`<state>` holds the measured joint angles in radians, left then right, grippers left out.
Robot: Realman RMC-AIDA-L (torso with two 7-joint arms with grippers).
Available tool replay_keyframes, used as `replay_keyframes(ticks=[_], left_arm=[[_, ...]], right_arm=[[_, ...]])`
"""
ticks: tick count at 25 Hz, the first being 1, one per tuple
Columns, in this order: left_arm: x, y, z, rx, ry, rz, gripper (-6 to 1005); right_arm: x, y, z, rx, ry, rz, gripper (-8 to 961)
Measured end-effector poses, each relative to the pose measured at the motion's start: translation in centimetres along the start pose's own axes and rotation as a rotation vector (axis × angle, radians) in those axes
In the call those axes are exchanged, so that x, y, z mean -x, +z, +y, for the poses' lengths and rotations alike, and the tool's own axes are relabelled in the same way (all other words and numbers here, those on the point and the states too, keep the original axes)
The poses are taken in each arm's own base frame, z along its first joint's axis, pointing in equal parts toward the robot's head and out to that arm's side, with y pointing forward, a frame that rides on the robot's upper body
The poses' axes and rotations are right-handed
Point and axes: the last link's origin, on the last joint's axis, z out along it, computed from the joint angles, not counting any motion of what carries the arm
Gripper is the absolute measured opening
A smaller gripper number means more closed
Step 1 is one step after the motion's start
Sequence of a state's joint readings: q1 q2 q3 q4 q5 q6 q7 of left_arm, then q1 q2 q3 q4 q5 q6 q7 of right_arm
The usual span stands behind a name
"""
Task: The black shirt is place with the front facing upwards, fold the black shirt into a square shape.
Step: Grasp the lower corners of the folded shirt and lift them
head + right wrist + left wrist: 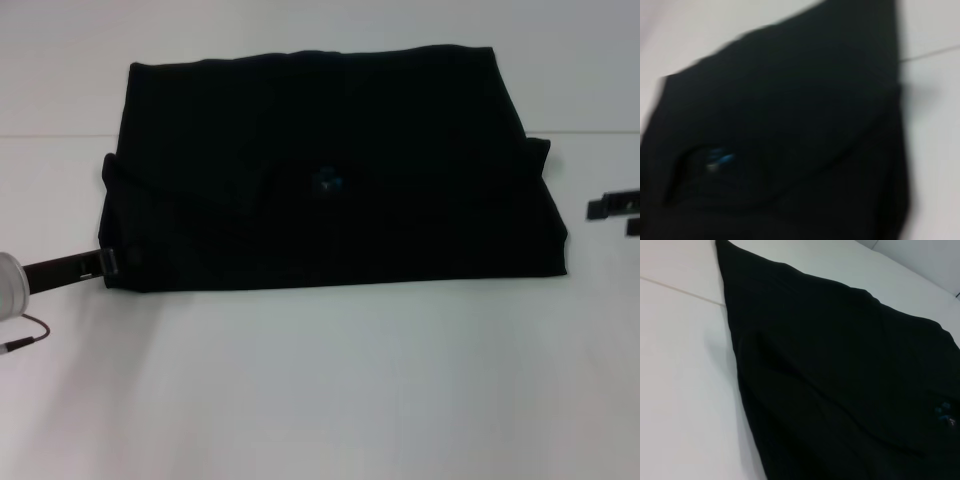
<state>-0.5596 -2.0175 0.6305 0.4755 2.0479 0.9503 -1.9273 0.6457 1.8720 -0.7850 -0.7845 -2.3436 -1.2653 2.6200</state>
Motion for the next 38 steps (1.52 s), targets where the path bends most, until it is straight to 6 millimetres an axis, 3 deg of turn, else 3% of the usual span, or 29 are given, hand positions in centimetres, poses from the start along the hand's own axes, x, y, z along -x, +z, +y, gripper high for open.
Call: replay_keyframes(ticks=[4,8,9,19,31,36,38], left_arm=[[0.0,0.0,0.0,0.001,0.003,-0.001,40],[0.1,-0.1,-0.1,0.003,-0.002,0.0,40],[0.1,-0.2,-0.1,0.004,-0.004,0.001,40],[-0.1,-0.2,-0.2,0.001,-0.015,0.012,41],[-0.2,-0.1,0.1,0.007,-0.011,0.012,40],[-0.1,-0.1,0.1,0.01,-0.009,0.011,40],[-0.1,-0.2,0.0,0.01,-0.01,0.011,40]], right_arm=[[1.0,0.5,0.3,-0.026,0.008,-0.02,776],[1.3,2.9,1.2,-0.063,-0.022,-0.007,776],[1.1,4.3,1.7,-0.071,-0.039,0.002,776],[-1.0,7.9,3.4,-0.082,-0.081,0.026,776],[-2.2,9.4,4.3,-0.084,-0.119,0.032,775],[-2.0,9.0,4.0,-0.088,-0.122,0.012,743],[-2.0,8.9,4.0,-0.088,-0.123,0.008,688]])
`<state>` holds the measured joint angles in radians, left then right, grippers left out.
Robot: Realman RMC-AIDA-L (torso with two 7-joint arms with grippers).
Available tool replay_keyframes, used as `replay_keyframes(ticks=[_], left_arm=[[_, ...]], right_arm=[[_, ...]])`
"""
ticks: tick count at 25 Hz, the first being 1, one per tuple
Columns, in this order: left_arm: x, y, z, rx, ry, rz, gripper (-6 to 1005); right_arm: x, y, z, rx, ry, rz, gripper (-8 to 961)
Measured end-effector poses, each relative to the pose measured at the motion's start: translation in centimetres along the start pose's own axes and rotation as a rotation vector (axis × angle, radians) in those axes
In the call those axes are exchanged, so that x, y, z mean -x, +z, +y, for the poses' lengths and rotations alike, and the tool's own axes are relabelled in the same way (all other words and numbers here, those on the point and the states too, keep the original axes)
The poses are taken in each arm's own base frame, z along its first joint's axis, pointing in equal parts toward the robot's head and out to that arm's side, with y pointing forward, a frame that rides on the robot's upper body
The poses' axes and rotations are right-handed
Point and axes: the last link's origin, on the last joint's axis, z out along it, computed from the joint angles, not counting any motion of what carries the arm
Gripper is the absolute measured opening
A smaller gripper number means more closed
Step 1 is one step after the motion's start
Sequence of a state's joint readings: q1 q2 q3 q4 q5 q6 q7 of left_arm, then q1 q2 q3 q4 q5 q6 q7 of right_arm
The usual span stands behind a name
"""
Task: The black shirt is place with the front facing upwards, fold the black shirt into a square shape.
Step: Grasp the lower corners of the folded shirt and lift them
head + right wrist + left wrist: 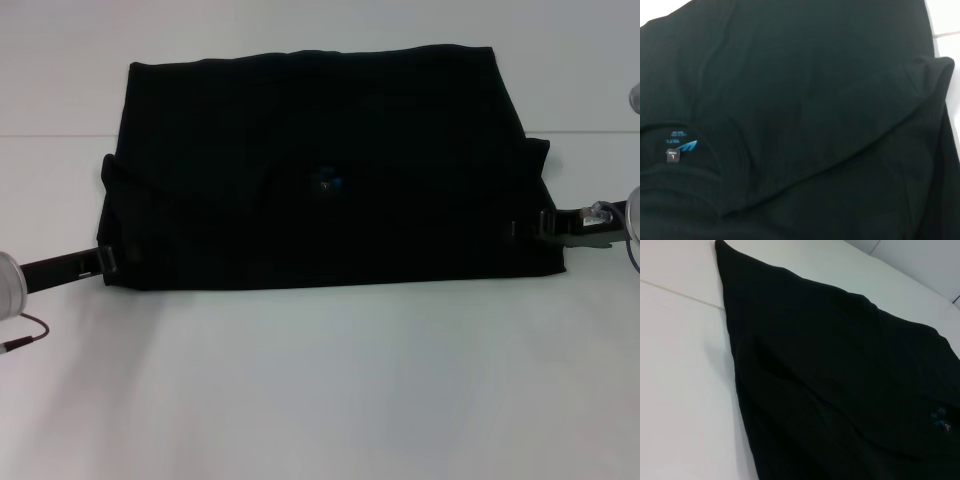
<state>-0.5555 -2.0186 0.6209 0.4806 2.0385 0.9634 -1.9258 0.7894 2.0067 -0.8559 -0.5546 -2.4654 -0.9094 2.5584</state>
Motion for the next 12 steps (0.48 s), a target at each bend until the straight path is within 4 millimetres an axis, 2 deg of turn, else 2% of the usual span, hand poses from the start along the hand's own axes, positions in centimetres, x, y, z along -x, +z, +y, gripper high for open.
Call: replay_keyframes(ticks=[6,12], left_arm=[[-0.11,0.05,0.08,0.002,-0.001,0.001,41],[-0.14,0.08,0.11,0.002,-0.002,0.0,40]], right_arm=[[-0.09,0.02,-0.13,-0.005,-0.002,0.002,525],[-0.16,0.02,-0.23,-0.007,-0.001,0.004,286]])
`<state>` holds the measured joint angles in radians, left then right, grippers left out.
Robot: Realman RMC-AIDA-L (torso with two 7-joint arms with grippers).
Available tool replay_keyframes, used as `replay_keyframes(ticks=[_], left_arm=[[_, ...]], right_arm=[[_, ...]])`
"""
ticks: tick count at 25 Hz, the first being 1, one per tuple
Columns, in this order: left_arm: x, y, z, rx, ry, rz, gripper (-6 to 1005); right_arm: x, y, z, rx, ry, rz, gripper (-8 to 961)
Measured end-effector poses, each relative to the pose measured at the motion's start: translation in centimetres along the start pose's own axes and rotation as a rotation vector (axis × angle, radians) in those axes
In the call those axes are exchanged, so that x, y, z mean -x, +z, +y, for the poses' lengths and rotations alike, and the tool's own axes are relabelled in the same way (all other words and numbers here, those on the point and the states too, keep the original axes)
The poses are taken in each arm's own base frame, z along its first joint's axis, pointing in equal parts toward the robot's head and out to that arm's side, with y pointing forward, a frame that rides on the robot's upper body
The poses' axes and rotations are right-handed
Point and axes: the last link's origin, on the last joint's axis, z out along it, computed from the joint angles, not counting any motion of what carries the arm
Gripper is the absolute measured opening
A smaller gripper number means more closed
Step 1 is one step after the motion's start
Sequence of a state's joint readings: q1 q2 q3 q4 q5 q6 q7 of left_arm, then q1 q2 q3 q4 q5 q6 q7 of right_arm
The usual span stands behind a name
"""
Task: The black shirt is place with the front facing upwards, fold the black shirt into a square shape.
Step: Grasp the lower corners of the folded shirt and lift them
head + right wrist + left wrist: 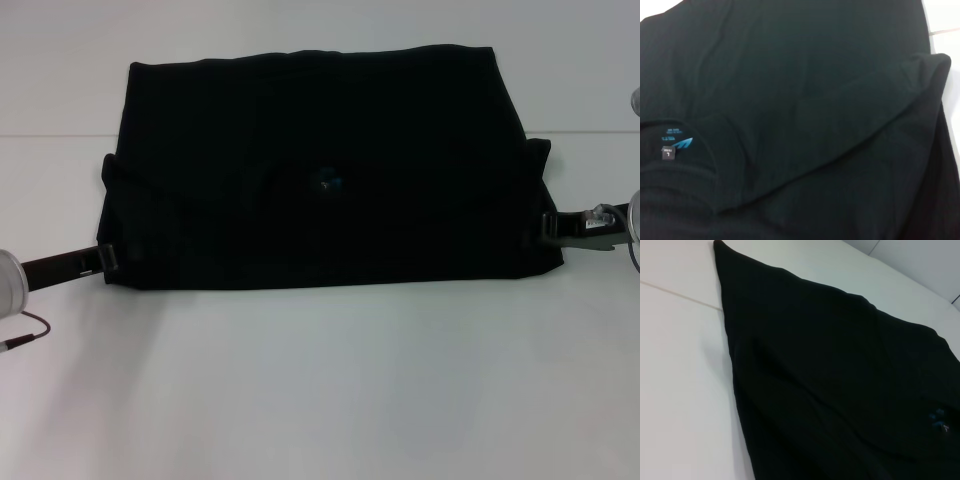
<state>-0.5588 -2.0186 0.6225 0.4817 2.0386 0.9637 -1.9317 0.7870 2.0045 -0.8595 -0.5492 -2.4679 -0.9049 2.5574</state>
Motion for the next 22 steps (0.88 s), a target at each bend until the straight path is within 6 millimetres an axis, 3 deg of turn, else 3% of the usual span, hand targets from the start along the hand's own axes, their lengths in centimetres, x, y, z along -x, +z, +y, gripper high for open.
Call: replay_keyframes(ticks=[5,14,22], left_arm=[[0.1,0.0,0.0,0.004,-0.002,-0.001,41],[0.0,-0.5,0.5,0.061,-0.04,-0.008,41],[0.7,-2.2,1.0,0.174,-0.087,-0.105,41]], right_arm=[[0.0,-0.1,-0.2,-0.003,0.002,0.001,78],[0.0,-0.5,-0.5,0.003,-0.014,0.018,10],[-1.5,-3.8,-2.3,0.052,-0.049,0.115,9]])
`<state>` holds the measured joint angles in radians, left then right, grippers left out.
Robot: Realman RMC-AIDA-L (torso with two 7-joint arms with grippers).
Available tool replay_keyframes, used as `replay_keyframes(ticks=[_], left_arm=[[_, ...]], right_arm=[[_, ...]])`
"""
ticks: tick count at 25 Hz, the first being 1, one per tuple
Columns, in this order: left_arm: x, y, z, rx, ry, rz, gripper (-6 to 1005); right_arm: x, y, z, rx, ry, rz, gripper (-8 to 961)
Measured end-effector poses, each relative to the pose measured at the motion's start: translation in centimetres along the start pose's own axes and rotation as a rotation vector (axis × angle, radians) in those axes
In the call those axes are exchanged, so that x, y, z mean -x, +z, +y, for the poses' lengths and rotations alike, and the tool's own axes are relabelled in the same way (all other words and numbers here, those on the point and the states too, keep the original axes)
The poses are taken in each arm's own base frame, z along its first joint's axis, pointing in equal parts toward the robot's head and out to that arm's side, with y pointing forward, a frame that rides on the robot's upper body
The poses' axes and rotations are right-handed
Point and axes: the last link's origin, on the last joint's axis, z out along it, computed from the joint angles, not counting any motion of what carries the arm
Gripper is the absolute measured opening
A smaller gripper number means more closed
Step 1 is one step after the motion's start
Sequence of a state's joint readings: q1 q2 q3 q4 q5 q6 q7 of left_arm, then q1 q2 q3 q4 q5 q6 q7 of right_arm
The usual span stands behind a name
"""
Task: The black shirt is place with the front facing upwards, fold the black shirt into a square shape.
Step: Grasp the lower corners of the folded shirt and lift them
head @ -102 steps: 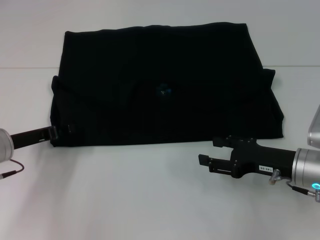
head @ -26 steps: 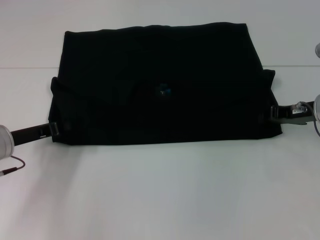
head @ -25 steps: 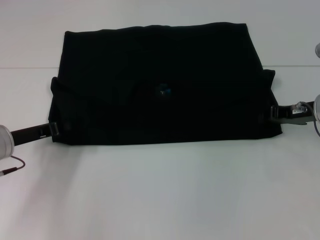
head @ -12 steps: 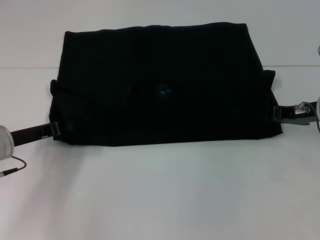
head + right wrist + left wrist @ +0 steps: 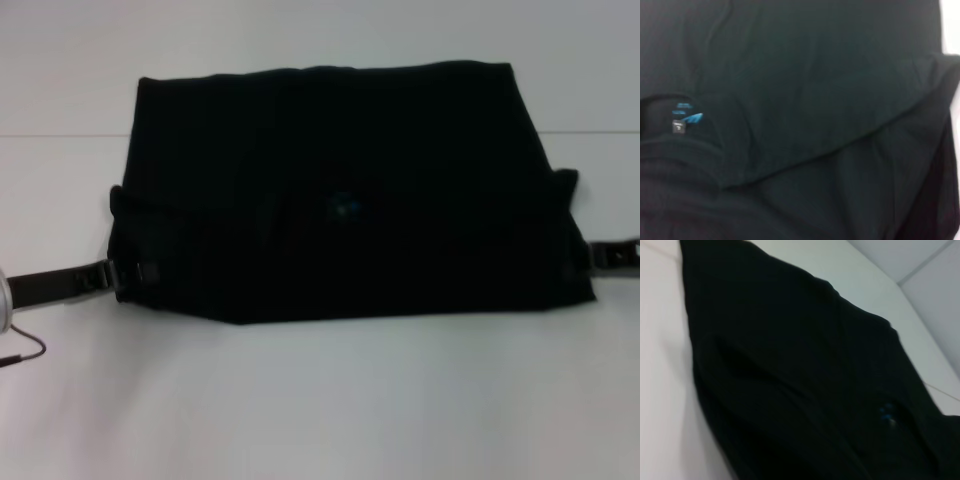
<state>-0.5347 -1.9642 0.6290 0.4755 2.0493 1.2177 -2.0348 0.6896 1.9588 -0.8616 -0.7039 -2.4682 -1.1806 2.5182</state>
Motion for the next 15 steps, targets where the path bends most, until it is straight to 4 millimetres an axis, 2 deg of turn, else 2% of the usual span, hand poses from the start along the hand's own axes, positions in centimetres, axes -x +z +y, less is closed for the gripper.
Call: replay_keyframes(ticks=[4,5,10,15], left_arm=[[0.9,-1.2,0.2,0.051,-0.03,-0.074,41],[2.1,-2.1,0.3,0.073,-0.053,-0.159,41],[5.6,-3.6,0.9,0.126,-0.097,-0.381,40],[8.3,-5.6,1.7,0.199,-0.173,-0.525,40]], right_arm=[[-2.2,-1.9,-0.5,0.037,-0.024,0.068,9],[-3.0,-2.3,-0.6,0.051,-0.032,0.093,9],[-6.8,-3.5,-0.9,0.142,-0.069,0.224,9],[-10.1,-4.5,-0.8,0.238,-0.105,0.324,10]])
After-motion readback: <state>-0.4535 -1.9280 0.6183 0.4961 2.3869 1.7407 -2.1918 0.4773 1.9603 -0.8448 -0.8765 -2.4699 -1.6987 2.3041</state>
